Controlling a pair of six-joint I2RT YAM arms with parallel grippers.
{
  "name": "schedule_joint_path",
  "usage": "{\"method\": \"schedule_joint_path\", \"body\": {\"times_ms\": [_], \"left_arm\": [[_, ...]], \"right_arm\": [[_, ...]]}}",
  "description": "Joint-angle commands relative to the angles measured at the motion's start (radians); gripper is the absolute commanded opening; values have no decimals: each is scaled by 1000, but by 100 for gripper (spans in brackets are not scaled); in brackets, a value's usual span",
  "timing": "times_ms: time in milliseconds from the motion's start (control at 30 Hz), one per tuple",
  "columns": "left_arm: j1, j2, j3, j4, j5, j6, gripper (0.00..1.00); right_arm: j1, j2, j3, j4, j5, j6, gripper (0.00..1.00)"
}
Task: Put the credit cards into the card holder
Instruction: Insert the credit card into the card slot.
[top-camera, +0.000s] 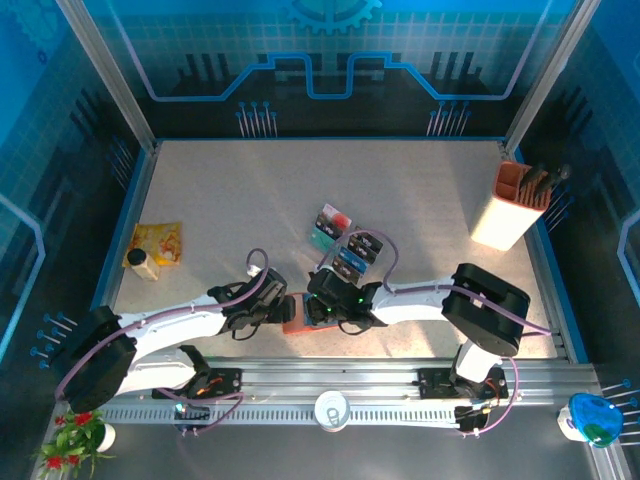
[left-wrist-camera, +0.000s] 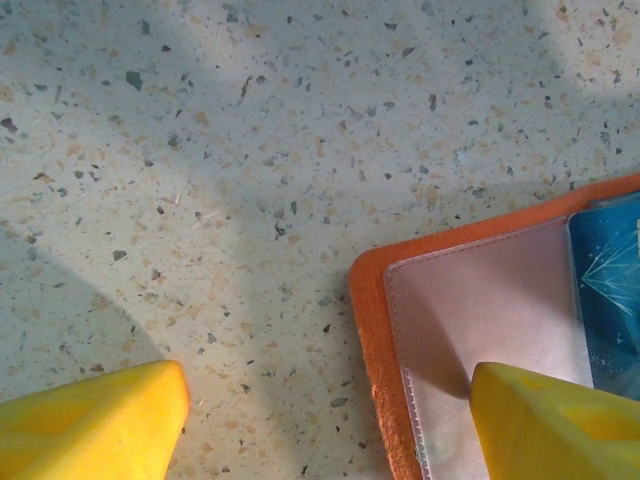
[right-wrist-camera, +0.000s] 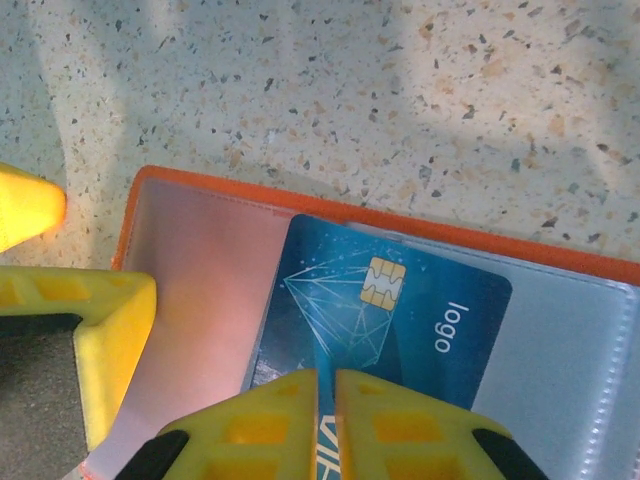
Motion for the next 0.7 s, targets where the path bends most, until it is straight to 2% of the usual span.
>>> {"method": "schedule_joint_path", "body": {"times_ms": [0, 333, 667], "left_arm": [[10, 30, -24, -7, 5, -1, 77], [10, 39, -18, -5, 4, 2, 77], [9, 52, -9, -3, 4, 7, 76]], "right_arm": [[11, 29, 14, -27, -21, 6, 14], [21, 45, 19, 24, -77, 42, 13], [8, -15, -51, 10, -64, 35, 10]]}}
